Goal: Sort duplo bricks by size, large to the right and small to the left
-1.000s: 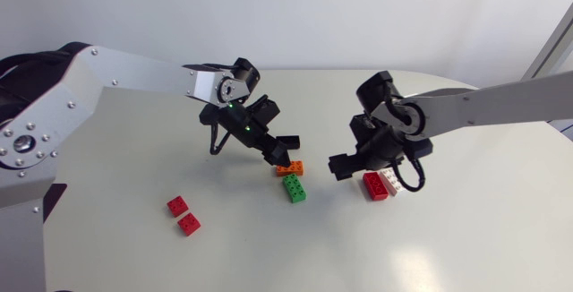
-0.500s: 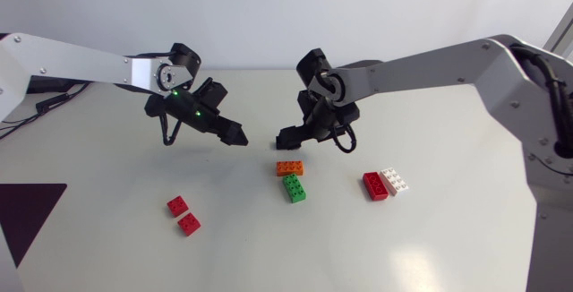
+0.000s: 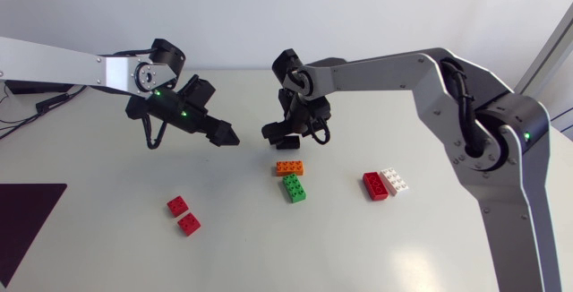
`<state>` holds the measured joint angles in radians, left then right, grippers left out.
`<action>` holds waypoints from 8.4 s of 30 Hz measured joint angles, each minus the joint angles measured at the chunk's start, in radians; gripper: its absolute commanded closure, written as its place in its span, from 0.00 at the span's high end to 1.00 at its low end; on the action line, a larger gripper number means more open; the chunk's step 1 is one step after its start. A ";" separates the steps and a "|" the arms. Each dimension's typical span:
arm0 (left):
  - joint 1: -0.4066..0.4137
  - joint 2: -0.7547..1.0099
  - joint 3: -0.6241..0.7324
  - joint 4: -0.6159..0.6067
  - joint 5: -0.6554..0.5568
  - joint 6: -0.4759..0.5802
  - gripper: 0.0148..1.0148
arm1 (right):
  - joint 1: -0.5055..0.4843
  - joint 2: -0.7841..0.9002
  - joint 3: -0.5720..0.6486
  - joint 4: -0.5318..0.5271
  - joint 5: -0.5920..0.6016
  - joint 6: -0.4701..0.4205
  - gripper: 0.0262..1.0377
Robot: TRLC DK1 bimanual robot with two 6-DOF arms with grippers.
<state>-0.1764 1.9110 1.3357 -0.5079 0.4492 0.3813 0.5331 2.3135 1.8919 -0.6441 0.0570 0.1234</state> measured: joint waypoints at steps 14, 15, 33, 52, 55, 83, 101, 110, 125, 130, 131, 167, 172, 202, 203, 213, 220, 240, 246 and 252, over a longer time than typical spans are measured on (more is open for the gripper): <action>0.000 -0.015 -0.018 0.000 0.000 0.000 0.96 | 0.000 0.069 0.121 -0.064 0.022 0.019 0.93; 0.000 -0.017 -0.018 0.000 0.000 0.000 0.96 | 0.000 0.071 0.121 -0.065 0.022 0.019 0.93; 0.005 -0.034 -0.040 0.000 0.000 0.003 0.96 | 0.000 0.100 0.126 -0.074 -0.003 0.019 0.78; 0.000 -0.034 -0.040 0.000 0.000 0.004 0.96 | -0.035 -0.178 -0.339 0.016 0.008 0.019 0.72; -0.009 -0.034 -0.040 0.000 0.000 0.004 0.96 | -0.059 -0.285 -0.493 0.050 0.006 0.019 0.72; -0.178 -0.058 -0.040 0.000 0.003 -0.021 0.96 | -0.239 -0.907 -1.191 0.082 -0.104 -0.114 0.94; -0.179 -0.079 -0.040 -0.001 0.003 -0.035 0.96 | -0.322 -0.971 -1.239 0.076 -0.156 -0.143 0.79; -0.196 -0.079 -0.040 -0.001 0.003 -0.035 0.96 | -0.322 -0.978 -1.237 0.046 -0.163 -0.148 0.97; -0.439 -0.097 -0.021 0.005 0.089 -0.039 0.96 | -0.317 -0.980 -1.025 -0.090 -0.507 -0.135 0.97; -0.552 -0.182 -0.173 0.218 -0.090 -0.038 0.96 | -0.391 -0.880 -0.925 -0.188 -0.726 -0.135 0.97; -0.574 -0.201 -0.204 0.254 -0.127 -0.037 0.96 | -0.404 -0.852 -0.906 -0.204 -0.759 -0.136 0.97; -0.763 -0.288 -0.331 0.463 -0.326 0.045 0.10 | -0.356 -0.715 -0.838 -0.331 -0.937 -0.170 0.97; -0.765 -0.283 -0.331 0.433 -0.327 0.047 0.09 | -0.406 -0.715 -0.837 -0.378 -0.978 -0.214 0.97; -0.757 0.371 0.457 -0.165 -0.190 -0.002 0.68 | -0.696 -0.819 -0.882 -0.404 -0.943 -0.369 0.97; -0.761 0.377 0.461 -0.169 -0.192 -0.003 0.77 | -0.696 -0.819 -0.882 -0.404 -0.943 -0.372 0.97; -0.753 0.343 0.401 -0.097 -0.199 -0.009 0.97 | -0.726 -0.821 -0.889 -0.400 -0.940 -0.372 0.97; -0.682 0.134 0.248 -0.040 -0.205 -0.009 0.97 | -0.731 -0.828 -0.889 -0.330 -0.873 -0.365 0.97; -0.527 0.109 0.101 -0.008 -0.353 -0.008 0.96 | -0.452 -0.871 -0.966 -0.028 -0.542 -0.195 0.97; -0.481 0.110 0.062 -0.038 -0.389 0.008 0.96 | -0.452 -0.873 -0.999 -0.003 -0.528 -0.190 0.97; -0.455 0.113 0.049 -0.053 -0.416 0.022 0.92 | -0.452 -0.892 -1.015 -0.003 -0.527 -0.190 0.97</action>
<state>-0.6312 2.0239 1.3846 -0.5613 0.0330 0.4034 0.0814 1.4216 0.8764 -0.6476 -0.4702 -0.0669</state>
